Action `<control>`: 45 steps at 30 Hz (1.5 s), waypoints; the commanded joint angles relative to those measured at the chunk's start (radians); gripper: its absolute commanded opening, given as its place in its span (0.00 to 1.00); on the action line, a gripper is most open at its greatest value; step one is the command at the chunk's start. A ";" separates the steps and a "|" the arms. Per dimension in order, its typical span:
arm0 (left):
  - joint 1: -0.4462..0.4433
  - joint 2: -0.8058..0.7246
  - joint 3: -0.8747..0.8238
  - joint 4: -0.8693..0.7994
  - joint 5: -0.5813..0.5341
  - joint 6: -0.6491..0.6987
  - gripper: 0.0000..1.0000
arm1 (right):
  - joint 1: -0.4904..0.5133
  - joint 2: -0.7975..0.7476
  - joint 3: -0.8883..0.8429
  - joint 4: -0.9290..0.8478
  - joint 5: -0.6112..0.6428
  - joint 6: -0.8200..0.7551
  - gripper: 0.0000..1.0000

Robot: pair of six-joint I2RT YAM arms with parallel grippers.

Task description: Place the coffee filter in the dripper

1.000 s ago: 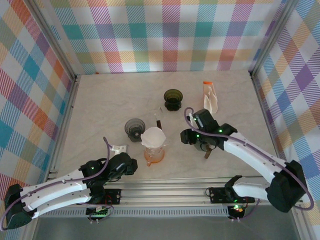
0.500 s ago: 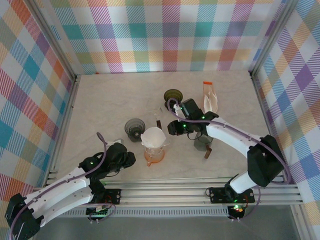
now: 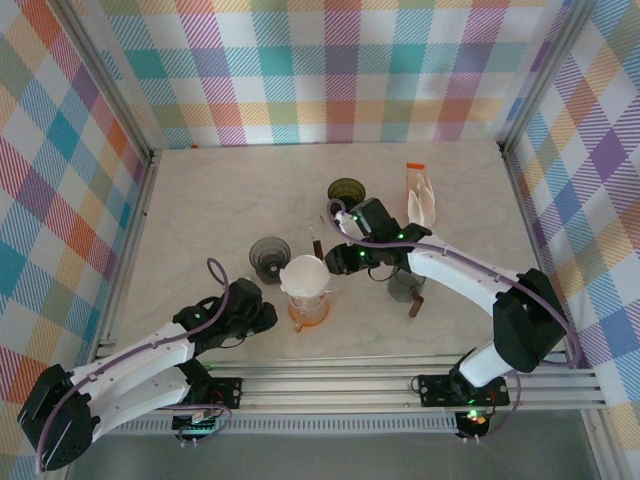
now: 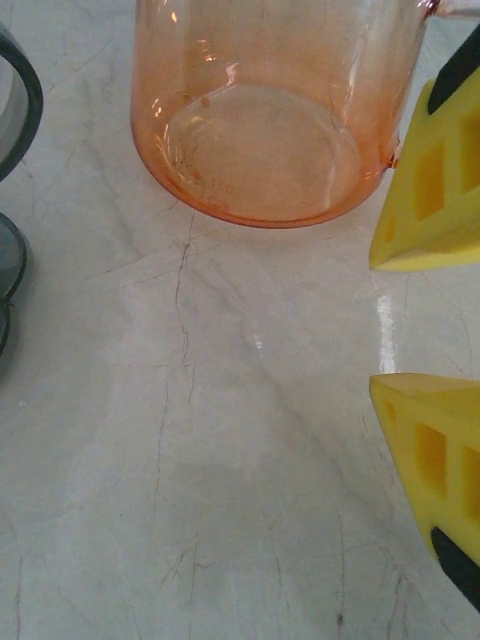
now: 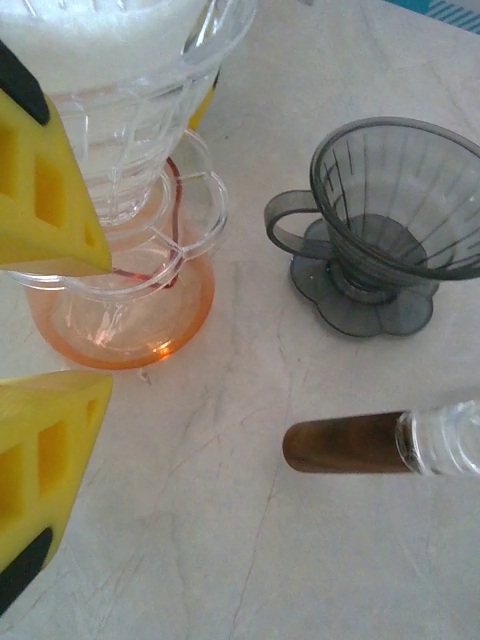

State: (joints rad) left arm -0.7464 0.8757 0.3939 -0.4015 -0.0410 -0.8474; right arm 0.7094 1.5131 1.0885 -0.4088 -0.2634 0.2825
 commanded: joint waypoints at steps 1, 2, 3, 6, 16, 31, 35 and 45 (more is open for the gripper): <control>0.013 0.033 0.029 0.042 0.020 0.026 0.33 | 0.021 -0.034 -0.004 -0.001 -0.030 -0.003 0.30; 0.013 0.040 0.031 0.047 0.020 0.025 0.33 | 0.024 -0.041 -0.009 0.000 -0.028 -0.001 0.30; 0.013 0.047 0.032 0.052 0.020 0.028 0.33 | 0.027 -0.048 -0.014 0.001 -0.023 0.003 0.30; 0.016 0.062 0.037 0.066 0.027 0.032 0.33 | 0.028 -0.068 -0.033 0.001 -0.013 0.014 0.29; 0.018 0.058 0.045 0.013 0.011 0.045 0.43 | 0.030 -0.112 -0.073 -0.036 0.155 0.080 0.42; 0.062 0.193 -0.052 0.326 0.115 -0.080 0.49 | 0.009 -0.313 -0.153 -0.117 0.393 0.188 0.56; 0.061 0.279 -0.051 0.380 0.128 -0.092 0.43 | -0.009 -0.367 -0.165 -0.141 0.401 0.190 0.56; 0.024 0.316 -0.037 0.450 0.123 -0.132 0.42 | -0.053 -0.446 -0.204 -0.170 0.405 0.196 0.56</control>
State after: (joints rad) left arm -0.6964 1.1439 0.3561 -0.1028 0.0551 -0.9550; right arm 0.6682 1.0935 0.8989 -0.5526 0.1246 0.4641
